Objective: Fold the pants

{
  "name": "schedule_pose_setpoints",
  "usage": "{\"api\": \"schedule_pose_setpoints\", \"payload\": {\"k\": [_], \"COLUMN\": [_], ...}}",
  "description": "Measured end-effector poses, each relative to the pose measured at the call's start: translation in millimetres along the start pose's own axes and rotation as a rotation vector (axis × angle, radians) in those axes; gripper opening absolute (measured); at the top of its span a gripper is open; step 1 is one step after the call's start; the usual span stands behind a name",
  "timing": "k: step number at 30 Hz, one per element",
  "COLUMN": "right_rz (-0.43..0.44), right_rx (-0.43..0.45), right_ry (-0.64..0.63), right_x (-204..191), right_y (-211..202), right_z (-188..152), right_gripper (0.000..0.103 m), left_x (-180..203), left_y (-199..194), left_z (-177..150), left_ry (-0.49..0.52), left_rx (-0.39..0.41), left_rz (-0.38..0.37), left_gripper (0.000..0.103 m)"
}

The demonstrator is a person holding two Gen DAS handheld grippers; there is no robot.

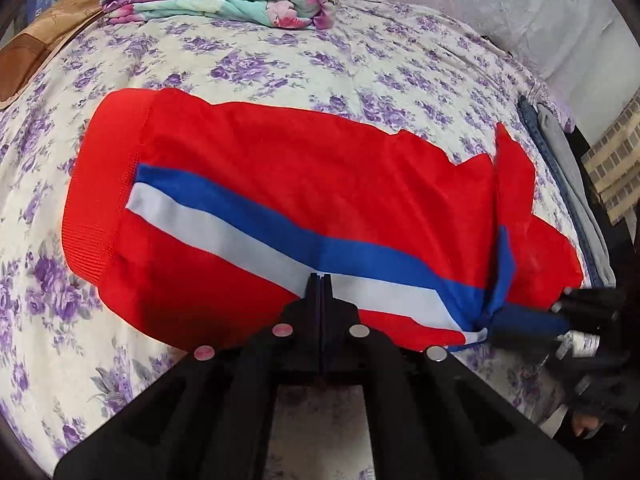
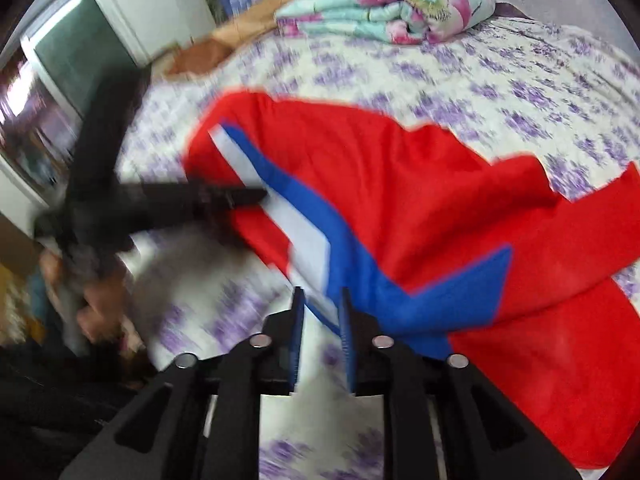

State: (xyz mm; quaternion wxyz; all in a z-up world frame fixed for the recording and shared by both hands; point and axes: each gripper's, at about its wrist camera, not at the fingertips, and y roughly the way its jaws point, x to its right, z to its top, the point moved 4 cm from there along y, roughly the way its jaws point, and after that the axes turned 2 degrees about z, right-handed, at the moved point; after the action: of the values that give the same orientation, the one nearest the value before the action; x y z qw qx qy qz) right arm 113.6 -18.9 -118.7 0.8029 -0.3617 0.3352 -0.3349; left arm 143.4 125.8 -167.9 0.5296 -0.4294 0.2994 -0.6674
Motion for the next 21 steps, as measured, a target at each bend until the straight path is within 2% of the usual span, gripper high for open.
{"api": "schedule_pose_setpoints", "payload": {"k": [2,5,6,9,10,11,12,13,15,18,20,21], "right_rz": [-0.027,-0.045,-0.051,-0.056,-0.039,-0.059,-0.120,-0.199,-0.298,-0.525,-0.599,-0.608], "right_rx": [-0.017,-0.143,-0.134,-0.185,-0.163,-0.131,-0.096,-0.066,-0.046,-0.111,-0.178,-0.210], "right_ry": [-0.017,0.020,0.023,0.064,0.096,0.114,0.147,0.210,0.312,0.503,0.614,0.660], "right_x": [-4,-1,-1,2,9,18,35,58,102,199,247,265], "right_y": [16,61,64,48,30,15,-3,-22,-43,-56,-52,-45], "right_z": [7,-3,-4,5,17,29,43,57,77,99,96,95], "right_gripper": [0.009,0.009,0.009,0.011,0.011,0.011,0.018,0.035,0.047,0.047,0.047,0.046], "left_x": [-2,-2,-4,-8,-9,-9,-9,-9,-8,-5,-4,-4], "left_y": [1,0,-1,-3,-3,-2,-2,-2,-2,-2,-3,-3], "left_z": [1,-1,-3,-7,-6,-6,-6,-6,-7,-8,-9,-9], "left_ry": [-0.009,-0.003,0.001,0.007,0.008,0.007,0.007,0.009,0.013,0.029,0.036,0.038], "left_rx": [-0.001,0.005,0.012,0.033,0.036,0.038,0.041,0.044,0.053,0.064,0.071,0.073], "left_rz": [-0.019,-0.042,-0.057,-0.082,-0.089,-0.094,-0.100,-0.103,-0.101,-0.078,-0.068,-0.068], "left_gripper": [0.001,0.001,0.001,0.001,0.001,0.001,0.001,0.001,0.002,0.001,0.002,0.001]}}
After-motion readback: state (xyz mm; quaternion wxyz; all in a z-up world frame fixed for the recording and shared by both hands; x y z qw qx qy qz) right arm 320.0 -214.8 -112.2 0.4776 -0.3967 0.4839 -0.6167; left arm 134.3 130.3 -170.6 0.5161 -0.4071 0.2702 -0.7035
